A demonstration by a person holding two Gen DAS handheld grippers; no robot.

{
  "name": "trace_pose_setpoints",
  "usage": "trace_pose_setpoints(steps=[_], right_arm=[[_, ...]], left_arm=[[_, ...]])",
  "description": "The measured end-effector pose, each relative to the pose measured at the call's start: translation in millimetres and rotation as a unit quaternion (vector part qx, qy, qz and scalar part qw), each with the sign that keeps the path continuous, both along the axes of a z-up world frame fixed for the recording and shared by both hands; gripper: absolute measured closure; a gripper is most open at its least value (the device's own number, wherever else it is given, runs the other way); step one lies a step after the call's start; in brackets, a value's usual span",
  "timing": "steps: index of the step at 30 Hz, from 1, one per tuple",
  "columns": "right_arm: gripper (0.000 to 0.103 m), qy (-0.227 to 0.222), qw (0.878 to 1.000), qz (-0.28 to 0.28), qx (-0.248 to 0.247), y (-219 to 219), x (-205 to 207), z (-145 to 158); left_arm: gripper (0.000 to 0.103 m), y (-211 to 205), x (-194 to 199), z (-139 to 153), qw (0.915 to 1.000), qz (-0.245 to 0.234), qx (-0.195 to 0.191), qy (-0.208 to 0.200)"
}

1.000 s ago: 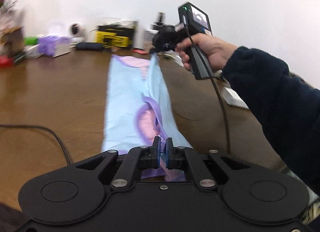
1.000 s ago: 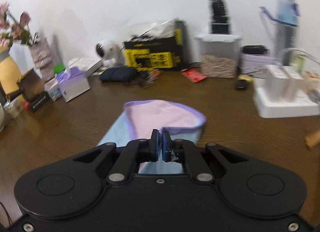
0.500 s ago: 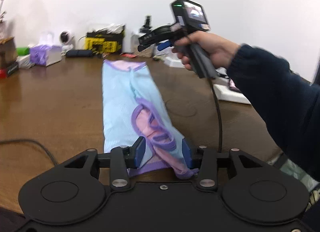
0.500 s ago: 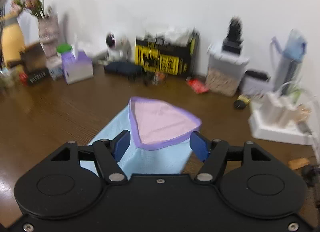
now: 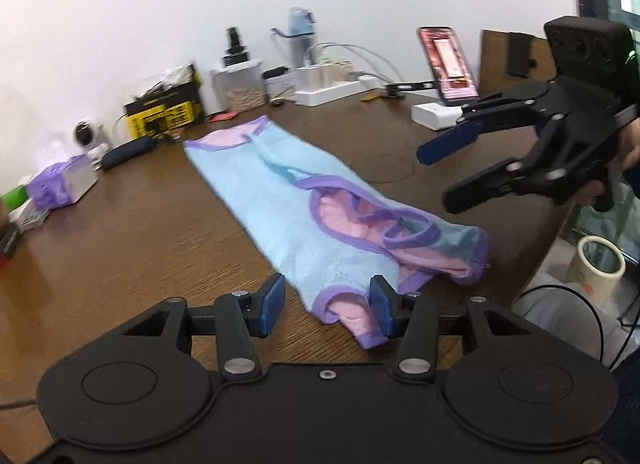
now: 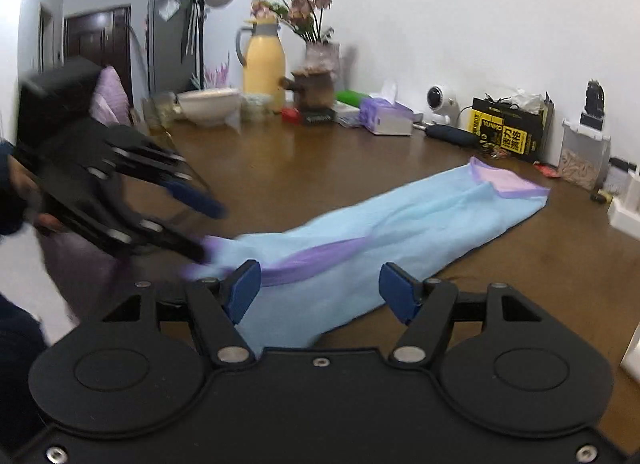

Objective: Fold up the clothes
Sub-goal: 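Open both grippers and withdraw them from the folded garment, then grasp the purple-trimmed end of the strip with both grippers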

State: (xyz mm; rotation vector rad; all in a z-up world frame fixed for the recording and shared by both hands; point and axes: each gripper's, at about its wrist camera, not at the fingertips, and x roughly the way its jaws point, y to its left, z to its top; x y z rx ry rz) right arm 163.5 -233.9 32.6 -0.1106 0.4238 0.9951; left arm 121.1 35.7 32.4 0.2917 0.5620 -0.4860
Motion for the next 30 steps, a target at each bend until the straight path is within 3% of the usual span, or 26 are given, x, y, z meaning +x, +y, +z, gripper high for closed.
trace_pose_setpoints(steps=[2,4,6,8,13,15,19,20,21,23,24,28,30], right_arm=[[0.031,0.010,1.000,-0.007,0.017,3.4,-7.4,-2.8],[0.032,0.007,1.000,-0.029,0.002,11.4,-12.2,-5.5],[0.043,0.000,0.999,-0.048,-0.014,19.2,-18.2,-8.5],[0.046,-0.020,0.998,-0.051,-0.035,28.2,-27.6,-13.5],[0.046,-0.084,0.989,-0.068,-0.104,51.5,-55.0,-23.8],[0.037,-0.090,0.986,-0.098,-0.097,53.7,-63.5,-21.8],[0.036,-0.083,0.982,-0.145,-0.092,57.5,-67.0,-28.0],[0.046,-0.072,0.982,-0.154,-0.085,56.7,-64.4,-29.4],[0.067,-0.057,0.982,-0.164,-0.076,55.7,-61.3,-31.0],[0.080,-0.050,0.981,-0.174,-0.074,53.7,-59.2,-30.4],[0.095,-0.055,0.979,-0.180,-0.077,52.6,-58.8,-29.1],[0.095,-0.134,0.966,-0.184,-0.126,54.5,-69.2,-18.5],[0.095,-0.220,0.945,-0.158,-0.185,65.7,-81.8,-14.5]], left_arm=[[0.057,-4.1,8.6,-3.5,1.0000,0.003,0.005,0.005],[0.057,-8.1,14.0,-5.7,0.9997,0.012,0.018,0.007],[0.057,-11.0,18.1,-7.9,0.9995,0.015,0.025,0.014],[0.057,-11.3,19.3,-9.3,0.9993,0.021,0.026,0.019],[0.057,-8.9,18.6,-10.1,0.9990,0.031,0.020,0.026],[0.057,-8.3,15.6,-10.1,0.9990,0.033,0.019,0.024],[0.057,-7.3,15.9,-10.6,0.9989,0.036,0.014,0.025],[0.057,-7.1,15.6,-10.7,0.9989,0.036,0.014,0.025],[0.057,-6.9,15.3,-10.7,0.9990,0.035,0.015,0.025],[0.057,-6.9,14.5,-10.8,0.9991,0.031,0.019,0.023],[0.057,-7.3,14.1,-10.7,0.9991,0.031,0.021,0.023],[0.057,-10.4,11.7,-10.5,0.9990,0.028,0.027,0.020],[0.057,-11.7,10.1,-11.4,0.9991,0.027,0.027,0.017]])
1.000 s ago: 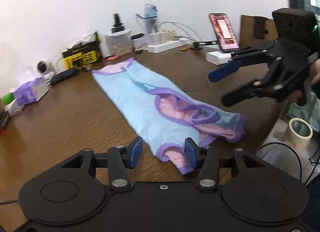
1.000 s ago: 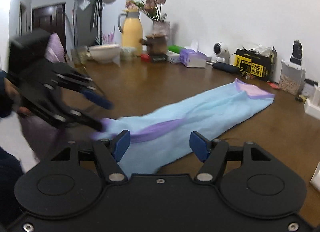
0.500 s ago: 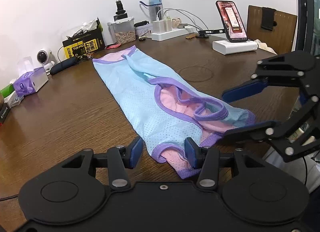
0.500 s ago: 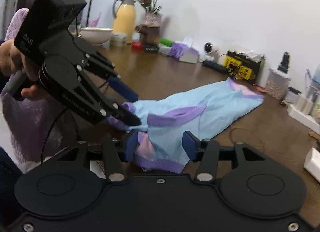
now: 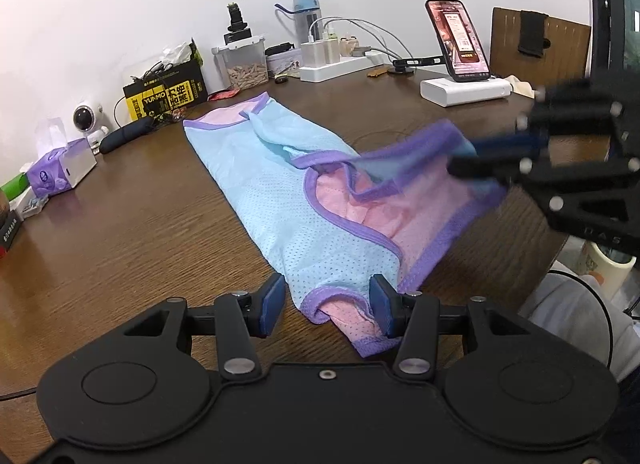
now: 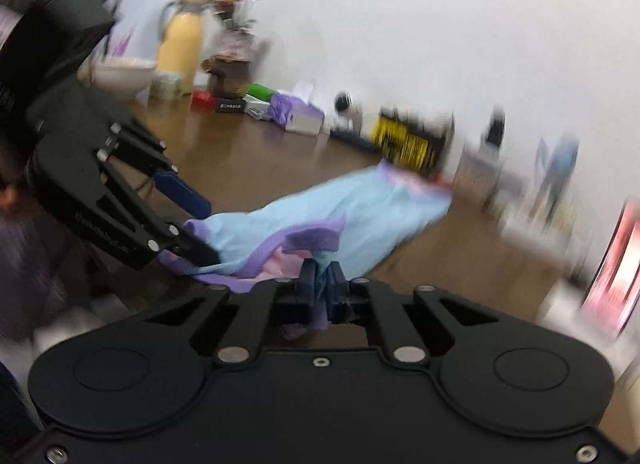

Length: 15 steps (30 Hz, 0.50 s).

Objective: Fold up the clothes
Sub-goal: 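Grasp the purple-trimmed end of the strip with both grippers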

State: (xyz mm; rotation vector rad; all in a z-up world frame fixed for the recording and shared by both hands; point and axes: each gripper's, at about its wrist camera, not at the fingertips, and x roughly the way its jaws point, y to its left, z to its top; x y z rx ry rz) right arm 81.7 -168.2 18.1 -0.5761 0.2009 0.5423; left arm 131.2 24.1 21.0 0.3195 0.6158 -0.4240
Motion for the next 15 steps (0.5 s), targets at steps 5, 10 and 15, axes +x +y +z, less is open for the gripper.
trace_pose_setpoints(steps=[5,10,15], right_arm=[[0.095,-0.117,0.967,0.083,-0.210,35.6,-23.6,-31.4],[0.071,-0.101,0.948,0.136,-0.269,45.2,-25.2,-45.8],[0.023,-0.033,0.981,0.146,-0.127,13.5,-11.8,-0.5]], left_arm=[[0.057,0.6,-1.7,-1.3,1.0000,-0.003,-0.005,-0.001],[0.049,4.8,-2.7,0.5,0.9999,-0.011,0.004,-0.004],[0.045,23.5,-10.4,16.2,0.9972,-0.061,0.017,-0.040]])
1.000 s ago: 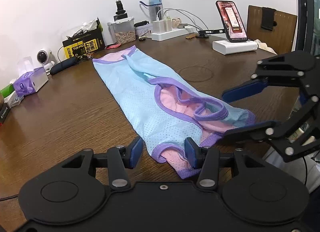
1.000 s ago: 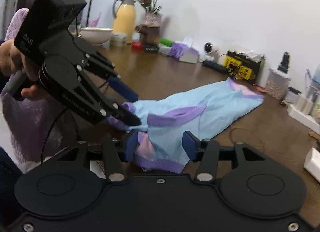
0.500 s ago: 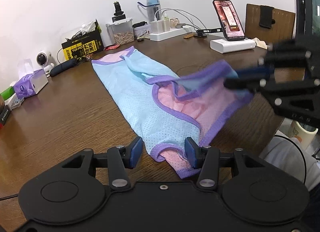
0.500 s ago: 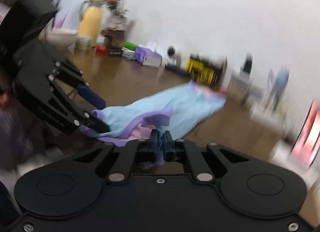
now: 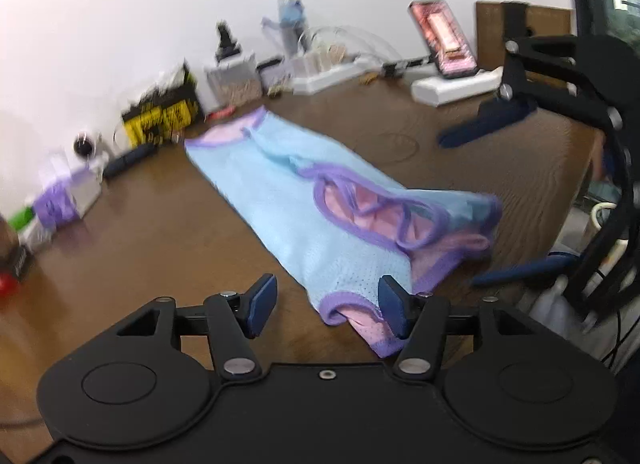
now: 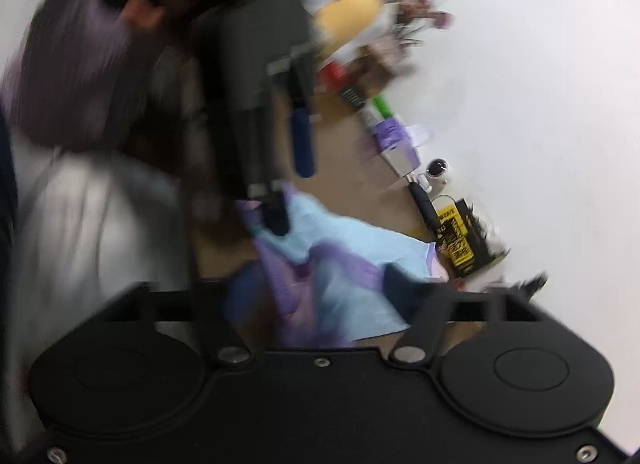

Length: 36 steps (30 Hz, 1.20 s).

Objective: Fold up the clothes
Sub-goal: 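Grasp the purple-trimmed end of the strip with both grippers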

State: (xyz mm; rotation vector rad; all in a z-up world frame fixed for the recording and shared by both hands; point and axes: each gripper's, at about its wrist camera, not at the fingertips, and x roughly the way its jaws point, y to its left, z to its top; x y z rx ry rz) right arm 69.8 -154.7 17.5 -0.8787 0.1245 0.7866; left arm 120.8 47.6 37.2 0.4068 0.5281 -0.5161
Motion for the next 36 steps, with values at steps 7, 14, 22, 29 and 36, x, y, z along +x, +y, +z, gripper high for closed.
trace_pose_setpoints(steps=[7,14,22,29,36], right_arm=[[0.024,0.118,0.991,0.003,0.064,-32.3,40.1,18.3],[0.053,0.257,0.962,0.030,0.089,-34.1,90.0,15.6],[0.086,0.325,0.940,0.040,0.101,-40.3,101.4,8.1],[0.092,0.292,0.950,0.060,0.092,-54.4,65.8,10.0],[0.092,0.219,0.967,0.028,0.130,-53.2,114.4,41.1]], left_arm=[[0.041,6.9,8.9,2.2,0.9822,-0.188,0.002,0.008],[0.046,6.8,64.5,-10.8,0.9690,-0.221,-0.038,0.103],[0.090,5.4,73.5,-14.4,0.9597,-0.235,-0.055,0.144],[0.094,-2.5,35.8,-13.9,0.9543,-0.275,-0.045,0.108],[0.094,0.5,90.4,20.1,0.9732,-0.225,-0.041,0.022]])
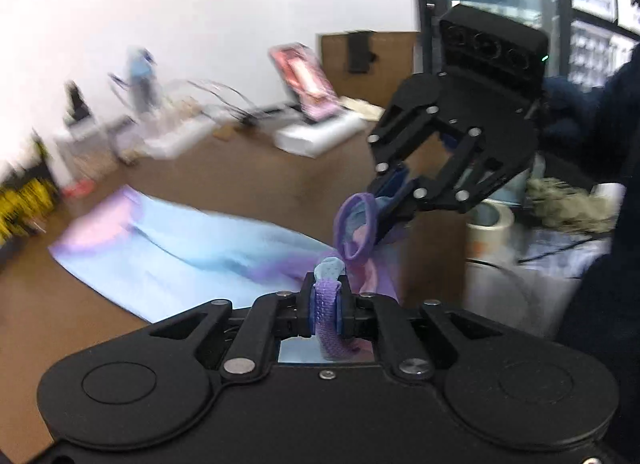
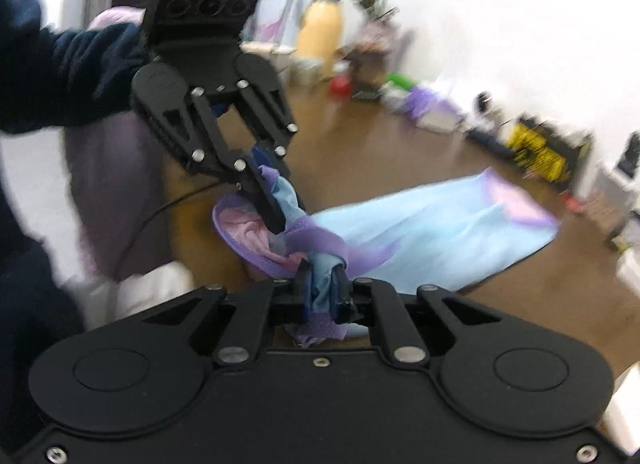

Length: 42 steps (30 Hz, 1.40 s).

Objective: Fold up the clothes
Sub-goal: 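Grasp the purple-trimmed end of the strip with both grippers, then fold the held end over the strip with both grippers and release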

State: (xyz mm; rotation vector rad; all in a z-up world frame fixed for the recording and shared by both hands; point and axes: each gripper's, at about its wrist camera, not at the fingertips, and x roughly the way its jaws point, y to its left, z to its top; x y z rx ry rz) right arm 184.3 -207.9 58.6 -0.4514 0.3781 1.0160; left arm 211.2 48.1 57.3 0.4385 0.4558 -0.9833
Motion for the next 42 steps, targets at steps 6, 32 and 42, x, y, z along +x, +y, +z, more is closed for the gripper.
trace_pose_setpoints(steps=[6,32,42], right_arm=[[0.092,0.002,0.999,-0.047,0.003,16.9,88.7,13.6],[0.022,0.105,0.971,-0.200,0.079,-13.7,152.4,-15.7],[0.092,0.207,0.945,-0.214,0.135,6.7,187.7,-34.6]], left_arm=[[0.094,-7.8,76.4,10.3,0.9965,0.078,-0.010,-0.031],[0.034,23.0,121.3,-16.3,0.9498,0.266,-0.100,0.131],[0.094,11.9,140.1,-30.9,0.9376,0.224,-0.184,0.192]])
